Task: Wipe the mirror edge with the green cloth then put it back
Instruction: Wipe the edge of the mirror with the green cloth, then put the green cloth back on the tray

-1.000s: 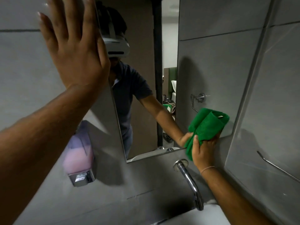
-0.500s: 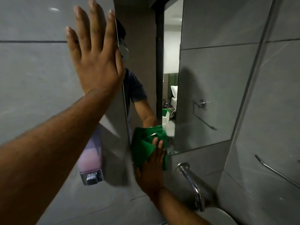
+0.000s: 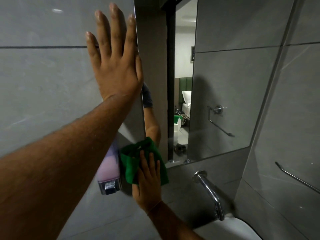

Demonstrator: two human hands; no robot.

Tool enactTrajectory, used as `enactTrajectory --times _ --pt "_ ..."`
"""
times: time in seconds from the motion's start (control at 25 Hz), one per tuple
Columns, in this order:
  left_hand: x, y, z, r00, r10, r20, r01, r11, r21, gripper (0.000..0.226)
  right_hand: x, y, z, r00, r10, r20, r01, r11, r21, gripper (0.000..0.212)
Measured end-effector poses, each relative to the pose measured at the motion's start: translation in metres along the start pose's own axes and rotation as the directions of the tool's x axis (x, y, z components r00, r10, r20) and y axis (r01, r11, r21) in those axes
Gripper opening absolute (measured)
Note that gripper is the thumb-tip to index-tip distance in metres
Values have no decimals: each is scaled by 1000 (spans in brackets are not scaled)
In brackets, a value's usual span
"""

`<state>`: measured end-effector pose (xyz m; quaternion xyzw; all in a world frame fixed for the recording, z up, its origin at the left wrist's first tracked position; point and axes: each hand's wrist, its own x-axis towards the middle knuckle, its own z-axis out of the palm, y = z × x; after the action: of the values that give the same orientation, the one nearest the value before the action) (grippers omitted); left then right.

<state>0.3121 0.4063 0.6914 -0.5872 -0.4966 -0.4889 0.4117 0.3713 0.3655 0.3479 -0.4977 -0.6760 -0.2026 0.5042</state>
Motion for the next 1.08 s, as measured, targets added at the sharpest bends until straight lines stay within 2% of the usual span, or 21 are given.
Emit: enactTrajectory --times 0.12,0.2,0.24,0.32,0.36,0.44,0.48,0.56,0.64,0.68,0.72,0.8,0.88,0.96,1.0,1.08 --pt "0 1 -4 999 7 37 -6 1000 -17 66 5 -18 -14 998 35 59 -45 981 190 75" --pt "0 0 -12 994 17 111 -11 999 -51 67 6 -39 -24 985 162 64 -174 931 322 60" --pt "1 -1 -20 987 38 156 -26 997 -78 67 6 -53 -34 945 304 116 -324 836 443 54" --pt "-3 -8 -43 971 87 223 -44 981 -190 68 4 -81 -54 751 588 301 -629 496 599 52" --pt "-13 -11 -54 965 103 242 -32 960 -279 67 -1 -86 -59 652 659 375 -702 338 627 46" --pt "-56 -30 -89 961 100 256 5 924 -381 65 -12 -103 -71 542 711 447 -733 140 665 43" --pt "-91 -41 -104 958 82 274 32 920 -389 64 -19 -110 -74 511 736 443 -719 84 690 45" --pt "-181 -73 -140 945 48 323 74 932 -356 65 -34 -126 -84 421 776 470 -671 -81 737 45" --pt "-277 -105 -175 906 -14 424 155 942 -298 66 -59 -137 -82 296 800 522 -684 -205 701 44" --pt "-324 -121 -195 861 -69 504 216 946 -241 66 -75 -146 -76 210 800 562 -700 -279 658 42" --pt "-364 -134 -210 802 -107 588 262 947 -185 66 -91 -147 -71 176 785 594 -709 -317 630 40" --pt "-437 -160 -241 621 -170 765 329 943 -57 64 -139 -150 -62 85 758 647 -756 -373 537 40" --pt "-509 -186 -259 404 -217 889 370 927 58 65 -193 -151 -44 -23 704 710 -790 -448 419 42" --pt "-576 -208 -270 232 -227 946 366 921 131 79 -248 -153 -26 -178 630 756 -772 -566 290 46" --pt "-609 -217 -273 177 -235 956 349 923 162 84 -273 -151 -15 -254 614 747 -762 -602 236 50" --pt "-686 -230 -282 60 -226 972 312 929 197 88 -336 -144 17 -334 623 707 -793 -592 146 67"
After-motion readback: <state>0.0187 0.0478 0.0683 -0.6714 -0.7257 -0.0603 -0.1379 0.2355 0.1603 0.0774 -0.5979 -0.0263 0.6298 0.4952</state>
